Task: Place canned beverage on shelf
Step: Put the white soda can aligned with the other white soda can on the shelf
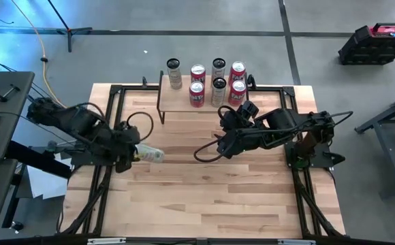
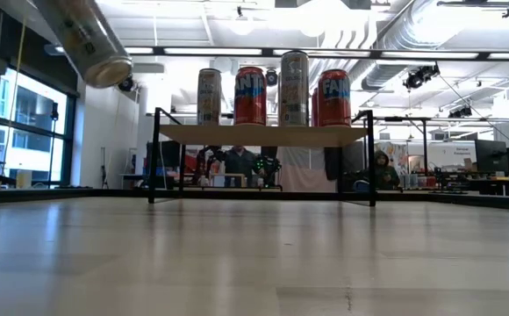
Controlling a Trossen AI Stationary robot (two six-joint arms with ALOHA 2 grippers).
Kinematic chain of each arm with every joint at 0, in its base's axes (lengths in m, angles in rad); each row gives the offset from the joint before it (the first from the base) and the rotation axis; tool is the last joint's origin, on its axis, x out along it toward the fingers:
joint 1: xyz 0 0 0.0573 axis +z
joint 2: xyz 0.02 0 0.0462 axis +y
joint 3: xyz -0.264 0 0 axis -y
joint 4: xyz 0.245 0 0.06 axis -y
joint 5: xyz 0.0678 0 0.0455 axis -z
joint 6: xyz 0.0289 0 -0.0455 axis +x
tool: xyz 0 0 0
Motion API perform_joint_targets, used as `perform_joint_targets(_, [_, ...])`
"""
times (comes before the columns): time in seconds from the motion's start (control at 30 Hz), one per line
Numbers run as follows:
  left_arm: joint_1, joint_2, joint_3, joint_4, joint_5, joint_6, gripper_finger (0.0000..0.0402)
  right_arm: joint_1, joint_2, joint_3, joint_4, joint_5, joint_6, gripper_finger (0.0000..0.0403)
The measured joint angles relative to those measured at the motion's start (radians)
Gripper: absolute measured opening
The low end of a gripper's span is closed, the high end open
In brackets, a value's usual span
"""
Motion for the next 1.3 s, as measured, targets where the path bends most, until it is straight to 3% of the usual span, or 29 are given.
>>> perform_joint_targets(0.17, [0.058, 0.000, 0.063, 0.021, 0.052, 0.091, 0.0243, 0.000, 0.000, 0.000, 0.000, 0.000, 0.002, 0.0369])
perform_joint_targets(0.47, [0.164, 0.000, 0.216, 0.063, 0.054, 0.208, 0.0243, -0.005, 0.000, 0.000, 0.000, 0.026, 0.001, 0.0369])
perform_joint_targets(0.7, [0.331, 0.034, 0.358, 0.063, 0.024, 0.372, 0.0243, -0.031, 0.000, 0.000, 0.000, 0.026, 0.000, 0.0369])
perform_joint_targets(0.97, [0.546, 0.197, 0.607, -0.041, 0.040, 0.611, 0.0243, -0.057, 0.000, 0.000, 0.000, 0.025, 0.001, 0.0369])
perform_joint_targets(1.17, [0.728, 0.382, 0.856, -0.249, 0.143, 0.824, 0.0243, -0.057, 0.000, 0.000, 0.000, 0.022, 0.001, 0.0369])
perform_joint_targets(1.3, [0.817, 0.473, 0.948, -0.238, 0.182, 0.867, 0.0243, -0.056, 0.000, 0.000, 0.001, 0.014, 0.003, 0.0369])
